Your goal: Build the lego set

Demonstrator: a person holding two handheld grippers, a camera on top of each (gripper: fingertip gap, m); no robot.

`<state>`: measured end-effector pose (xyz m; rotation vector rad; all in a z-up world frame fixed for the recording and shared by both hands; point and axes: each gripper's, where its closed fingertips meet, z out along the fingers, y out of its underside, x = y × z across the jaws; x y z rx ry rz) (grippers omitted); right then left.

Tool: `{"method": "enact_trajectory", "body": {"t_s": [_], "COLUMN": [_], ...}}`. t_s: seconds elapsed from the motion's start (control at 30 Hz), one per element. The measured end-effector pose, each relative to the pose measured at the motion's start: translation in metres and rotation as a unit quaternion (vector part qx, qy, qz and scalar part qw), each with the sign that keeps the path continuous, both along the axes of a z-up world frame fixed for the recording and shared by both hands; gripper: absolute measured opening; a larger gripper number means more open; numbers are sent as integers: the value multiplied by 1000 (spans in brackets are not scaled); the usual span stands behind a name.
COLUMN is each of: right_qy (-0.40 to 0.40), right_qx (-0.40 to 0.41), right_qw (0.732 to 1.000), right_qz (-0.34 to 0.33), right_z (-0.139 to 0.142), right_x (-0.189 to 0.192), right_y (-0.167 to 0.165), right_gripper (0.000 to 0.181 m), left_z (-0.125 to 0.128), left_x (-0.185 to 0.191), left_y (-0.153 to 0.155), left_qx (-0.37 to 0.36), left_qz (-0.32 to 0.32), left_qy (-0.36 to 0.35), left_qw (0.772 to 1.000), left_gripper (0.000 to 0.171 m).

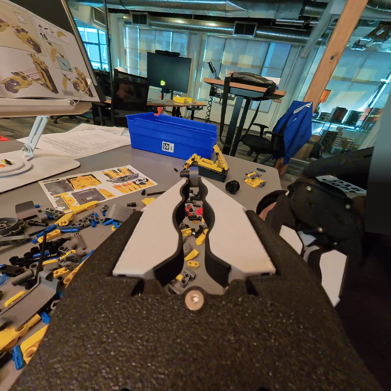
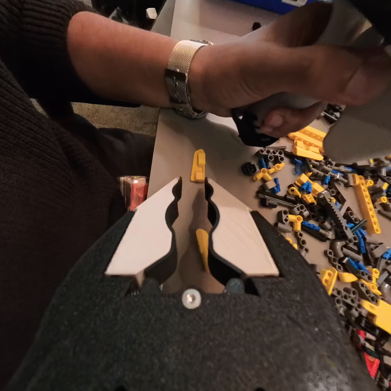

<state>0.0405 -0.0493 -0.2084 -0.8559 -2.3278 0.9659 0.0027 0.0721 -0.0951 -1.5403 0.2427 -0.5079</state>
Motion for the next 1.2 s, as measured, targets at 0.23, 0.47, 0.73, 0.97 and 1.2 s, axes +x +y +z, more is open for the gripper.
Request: {"method": "enact_trajectory", "body": {"t_s": [0.23, 0.47, 0.73, 0.97, 1.2], "right_qy": [-34, -31, 28, 0, -86], "right_qx": [36, 42, -65, -209, -183], "right_qw": [999, 998, 986, 959, 964], "right_qz": [-20, -41, -153, -192, -173], "right_z": [-13, -10, 23, 33, -1], "right_x": [-15, -7, 32, 65, 96], "right_y": [-6, 2, 58, 82, 73], "right_gripper": [19, 10, 10, 10, 10], "left_z": [0, -22, -57, -45, -65], "left_x": [0, 10, 27, 51, 55], "left_y": [0, 7, 7, -27, -63], "left_qx": [-2, -67, -179, -179, -190], "left_qz": [-6, -36, -67, -85, -31], "left_qy": [-11, -17, 26, 35, 63], "left_qw": [1000, 997, 981, 980, 979], "left_gripper": [7, 7, 7, 7, 7]}}
